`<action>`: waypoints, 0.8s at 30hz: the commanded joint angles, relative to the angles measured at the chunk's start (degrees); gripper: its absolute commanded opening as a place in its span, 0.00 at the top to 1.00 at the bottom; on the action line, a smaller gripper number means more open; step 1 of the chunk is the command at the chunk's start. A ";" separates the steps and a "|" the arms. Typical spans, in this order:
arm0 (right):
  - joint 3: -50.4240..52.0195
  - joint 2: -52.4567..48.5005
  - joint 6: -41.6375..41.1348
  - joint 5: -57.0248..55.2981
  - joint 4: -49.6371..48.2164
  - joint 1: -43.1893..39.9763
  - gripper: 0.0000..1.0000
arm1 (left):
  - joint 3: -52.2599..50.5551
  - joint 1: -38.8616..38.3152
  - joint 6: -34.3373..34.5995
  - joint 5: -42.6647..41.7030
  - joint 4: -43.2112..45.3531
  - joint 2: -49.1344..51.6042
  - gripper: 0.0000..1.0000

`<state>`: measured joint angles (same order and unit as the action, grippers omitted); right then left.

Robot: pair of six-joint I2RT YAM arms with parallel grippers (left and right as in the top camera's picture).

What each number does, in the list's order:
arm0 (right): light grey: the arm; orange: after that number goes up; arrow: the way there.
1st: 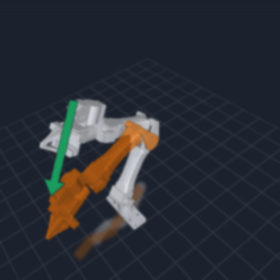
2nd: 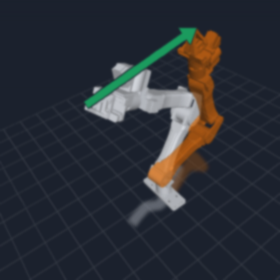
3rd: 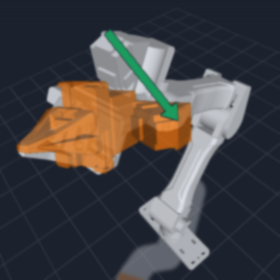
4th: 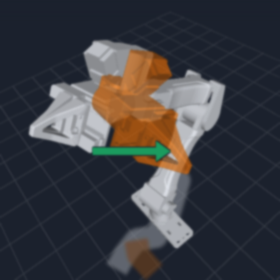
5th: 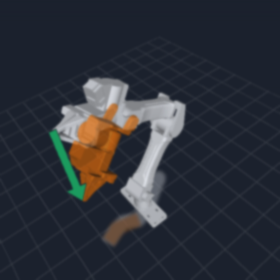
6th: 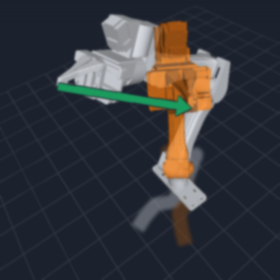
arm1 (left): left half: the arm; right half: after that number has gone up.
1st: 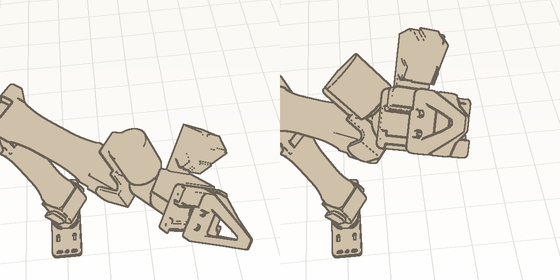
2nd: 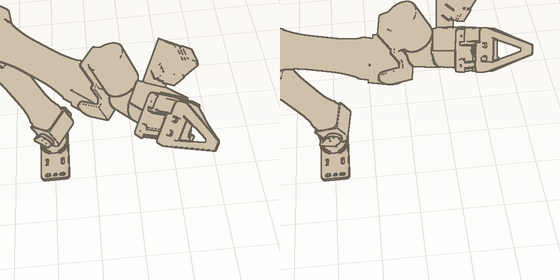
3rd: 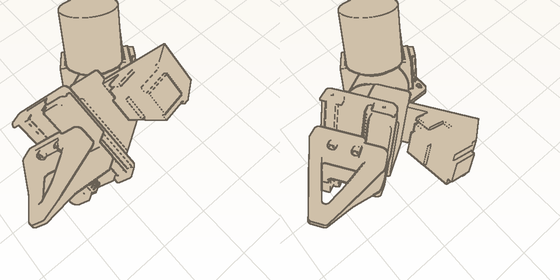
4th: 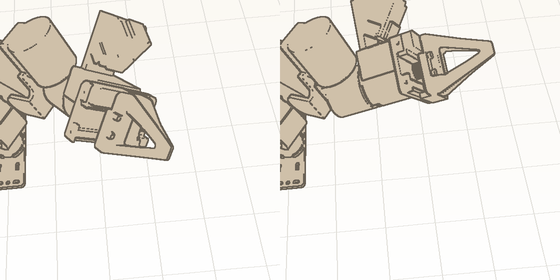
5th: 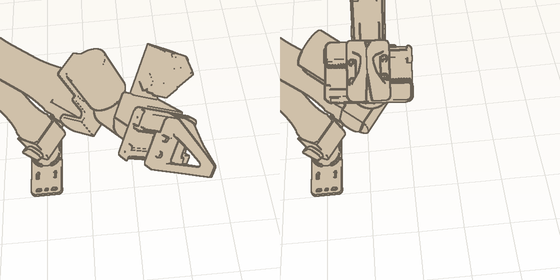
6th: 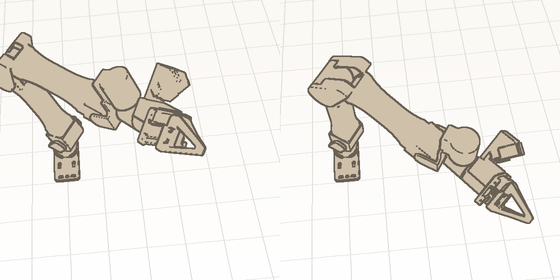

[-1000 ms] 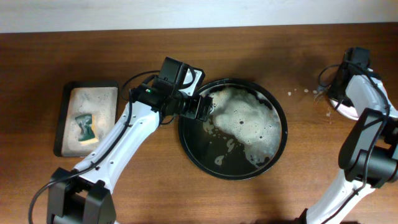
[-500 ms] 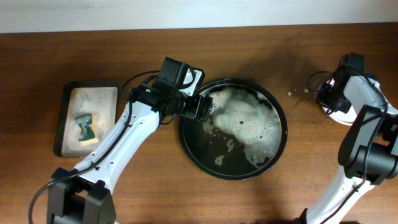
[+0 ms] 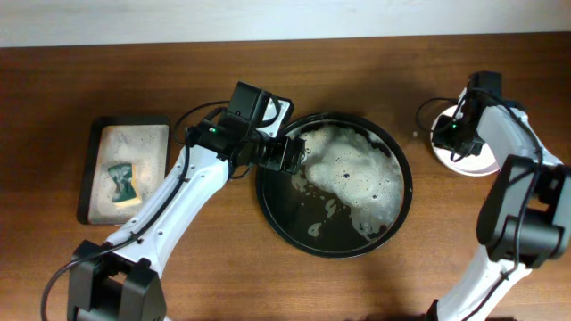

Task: Clean dirty plates on tray and stack at the side

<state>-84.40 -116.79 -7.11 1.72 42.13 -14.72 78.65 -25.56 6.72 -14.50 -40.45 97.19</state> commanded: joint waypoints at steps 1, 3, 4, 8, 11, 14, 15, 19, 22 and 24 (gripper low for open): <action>-0.04 15.56 -0.42 1.11 0.70 0.98 0.49 | 0.46 -0.17 0.11 0.00 0.11 -0.50 0.00; -0.04 25.55 -0.42 5.53 2.67 2.36 0.38 | 0.46 -0.17 0.11 0.00 0.11 -0.50 0.00; -0.04 28.81 -0.44 7.76 3.69 2.99 0.28 | 0.46 -0.17 0.11 0.00 0.11 -0.50 0.00; -0.04 40.30 -1.36 17.94 9.03 8.41 0.01 | 0.46 -0.17 0.11 0.00 0.11 -0.50 0.00; -0.04 43.23 -1.36 18.93 14.25 12.98 0.01 | 0.46 -0.17 0.11 0.00 0.11 -0.50 0.00; -0.02 42.93 -1.31 19.15 21.53 14.88 0.01 | 0.46 -0.17 0.11 0.00 0.11 -0.50 0.00; -0.02 42.82 -1.25 17.75 22.91 14.67 0.01 | 0.46 -0.17 0.11 0.00 0.13 -0.50 0.00; -0.17 44.11 6.88 17.79 19.39 14.21 0.01 | 0.46 -0.17 0.11 0.00 0.11 -0.50 0.00; -0.20 49.18 12.94 17.79 17.38 14.25 0.01 | 0.46 -0.17 0.11 0.00 0.11 -0.50 0.00; -0.20 53.40 15.96 18.23 17.66 14.36 0.01 | 0.46 -0.17 0.11 0.00 0.11 -0.50 0.00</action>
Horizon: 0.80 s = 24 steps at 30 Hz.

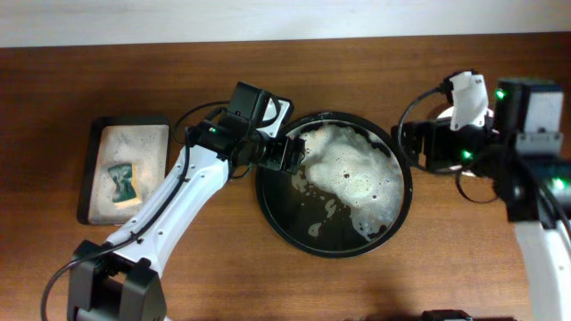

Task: Clean dirty plates on tray and stack at the side

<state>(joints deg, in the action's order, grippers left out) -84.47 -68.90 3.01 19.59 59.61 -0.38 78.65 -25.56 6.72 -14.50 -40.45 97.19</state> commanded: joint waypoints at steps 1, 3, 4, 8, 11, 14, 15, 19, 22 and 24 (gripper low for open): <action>-0.13 7.02 7.56 0.33 0.74 0.02 0.01 | 0.46 -0.17 0.11 0.00 0.11 -0.50 0.00; 0.46 9.94 12.76 -2.05 2.47 0.00 0.01 | 0.46 -0.17 0.11 0.00 0.11 -0.50 0.00; 1.60 11.78 12.85 -3.02 1.20 0.00 0.01 | 0.46 -0.17 0.11 0.00 0.11 -0.50 0.01; 17.90 23.43 12.85 -3.78 -15.02 0.00 0.01 | 0.46 -0.17 0.11 0.00 0.11 -0.50 0.00; 33.55 33.09 12.81 -3.54 -22.51 0.07 0.01 | 0.46 -0.17 0.11 0.00 0.11 -0.50 0.00; 50.18 45.38 11.30 -3.50 -32.17 0.07 0.02 | 0.46 -0.17 0.11 0.00 0.11 -0.50 0.00; 54.18 48.65 11.30 -3.52 -34.45 0.07 0.01 | 0.46 -0.17 0.11 0.00 0.11 -0.50 0.00; 69.68 63.93 11.10 -1.57 -41.46 0.07 0.01 | 0.46 -0.17 0.11 0.00 0.11 -0.50 0.00; 76.48 68.59 11.08 -1.44 -45.62 0.04 0.01 | 0.46 -0.17 0.11 0.00 0.11 -0.50 0.00; 78.71 68.72 11.13 -1.16 -48.59 0.04 0.01 | 0.46 -0.17 0.11 0.00 0.11 -0.50 0.00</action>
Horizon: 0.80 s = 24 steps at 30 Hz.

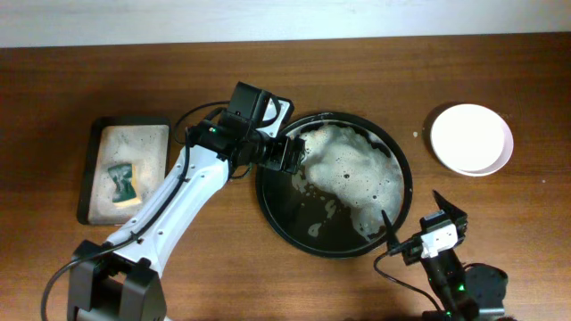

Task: Clean dirty plates on tray and stack at the side

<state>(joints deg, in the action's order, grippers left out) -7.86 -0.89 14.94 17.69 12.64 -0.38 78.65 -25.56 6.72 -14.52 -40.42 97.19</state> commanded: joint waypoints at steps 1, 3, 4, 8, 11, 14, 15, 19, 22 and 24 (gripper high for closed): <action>5.29 0.70 -0.83 0.79 -7.50 0.07 0.01 | 0.46 -0.17 0.11 0.02 0.09 -0.50 0.00; 7.52 0.70 -0.81 0.66 -11.32 0.07 0.02 | 0.46 -0.17 0.11 0.02 0.09 -0.50 0.00; 7.54 0.70 -0.79 0.72 -10.86 0.07 0.01 | 0.46 -0.17 0.11 0.02 0.09 -0.50 0.00; 7.54 0.61 -0.81 0.72 -9.86 0.00 0.01 | 0.46 -0.17 0.11 0.02 0.09 -0.50 0.00; 7.54 0.61 -0.81 0.72 -9.86 0.00 0.01 | 0.46 -0.17 0.11 0.02 0.09 -0.50 0.00; 7.54 0.57 -0.81 0.72 -9.86 0.00 0.01 | 0.46 -0.17 0.11 0.02 0.09 -0.50 0.00; 7.54 0.57 -0.81 0.72 -9.86 0.00 0.01 | 0.46 -0.17 0.11 0.02 0.09 -0.50 0.00; 7.54 0.57 -0.79 0.72 -9.86 0.00 0.01 | 0.46 -0.07 0.11 0.02 0.07 -0.52 0.00; 7.54 0.57 -0.81 0.72 -9.86 0.00 0.01 | 0.39 -0.17 0.09 9.57 -2.43 -2.95 0.00; 7.54 0.57 -0.81 0.72 -9.86 0.00 0.01 | -0.85 -0.15 0.00 23.15 -2.16 -8.57 0.00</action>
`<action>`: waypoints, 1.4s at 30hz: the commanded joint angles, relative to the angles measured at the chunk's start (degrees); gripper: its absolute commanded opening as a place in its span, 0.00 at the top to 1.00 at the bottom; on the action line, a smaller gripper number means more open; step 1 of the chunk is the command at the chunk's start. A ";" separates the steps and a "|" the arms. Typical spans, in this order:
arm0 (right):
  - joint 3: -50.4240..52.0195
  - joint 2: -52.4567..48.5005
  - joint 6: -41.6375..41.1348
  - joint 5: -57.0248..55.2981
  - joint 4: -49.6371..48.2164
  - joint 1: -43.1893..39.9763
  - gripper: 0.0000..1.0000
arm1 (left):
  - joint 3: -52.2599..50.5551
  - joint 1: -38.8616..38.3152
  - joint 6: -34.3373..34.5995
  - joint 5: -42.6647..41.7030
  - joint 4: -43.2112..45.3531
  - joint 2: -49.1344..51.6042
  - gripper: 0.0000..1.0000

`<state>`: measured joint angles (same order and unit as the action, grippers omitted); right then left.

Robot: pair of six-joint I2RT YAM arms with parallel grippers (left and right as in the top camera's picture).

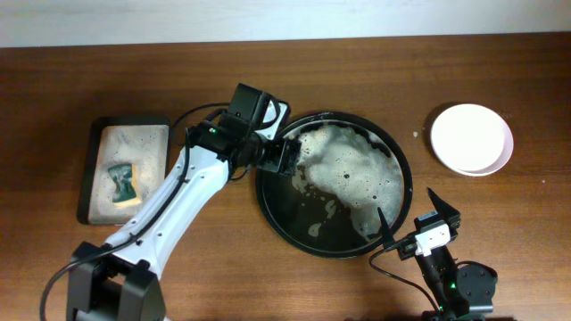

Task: Clean dirty plates on tray and stack at the side

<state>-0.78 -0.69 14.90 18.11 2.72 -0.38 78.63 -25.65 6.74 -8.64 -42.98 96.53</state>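
Note:
A round black tray [268, 209] in the middle of the table holds white foam [352, 178] and soapy water; no plate shows in it. White plates [471, 138] sit stacked on the table at the far right, clear of both arms. My left gripper [290, 156] hovers at the tray's upper left rim, its dark fingers over the edge of the foam; how its jaws stand is hidden. My right gripper [412, 214] is low at the front right, just off the tray's rim, open, with nothing between its spread fingers.
A rectangular black tray [98, 134] with foam and a green sponge [122, 181] lies at the far left. The left arm [169, 205] crosses the table between it and the round tray. Cables loop near both wrists.
My right gripper has shifted slightly at the front right, still open. The left gripper has turned a little at the tray's rim. The plates have not moved.
At first my right gripper was over the white plates at the far right. Then it was pulled back between the plates and the tray. After that it was down at the table's front, leaving the plates uncovered, and it stays there. The left gripper kept to the tray's rim.

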 commanded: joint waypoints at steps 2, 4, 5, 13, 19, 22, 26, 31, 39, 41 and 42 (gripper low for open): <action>0.46 0.37 -0.76 0.31 0.07 0.00 0.01 | -4.87 1.57 -9.20 18.99 3.80 -16.41 0.00; 0.46 0.37 -0.76 0.31 0.07 0.00 0.01 | -10.38 6.23 -11.19 17.14 7.10 -25.29 0.00; 0.46 0.37 -0.74 0.31 0.07 0.00 0.01 | -14.49 9.92 -11.19 13.68 8.09 -31.45 0.00; 0.46 0.37 -0.76 0.31 0.07 0.00 0.01 | -52.76 24.61 -16.09 7.34 32.68 -73.11 0.00; 0.46 0.37 -0.76 0.31 0.07 0.00 0.01 | -71.36 24.76 -15.85 7.56 40.92 -92.21 0.00; 0.46 0.37 -0.76 0.31 0.07 0.00 0.01 | -75.76 24.39 -15.87 8.61 42.40 -96.17 0.00; 0.46 0.37 -0.76 0.31 0.07 0.00 0.01 | -78.16 22.91 -15.85 10.05 39.67 -96.26 0.00; 0.46 0.37 -0.76 0.31 0.07 0.00 0.01 | -78.14 22.93 -15.85 9.68 38.34 -96.24 0.00; 0.46 0.37 -0.76 0.31 0.07 0.00 0.01 | -78.14 22.93 -15.85 9.68 38.34 -96.19 0.00; 0.46 0.37 -0.76 0.31 0.07 0.00 0.01 | -78.14 22.93 -15.85 9.68 38.34 -96.19 0.00; 0.46 0.37 -0.76 0.31 0.07 0.00 0.02 | -78.14 22.91 -15.85 9.68 38.34 -96.19 0.00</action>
<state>-0.73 -0.62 14.92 18.09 2.72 -0.38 0.71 -2.50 -8.01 0.64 -4.47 0.82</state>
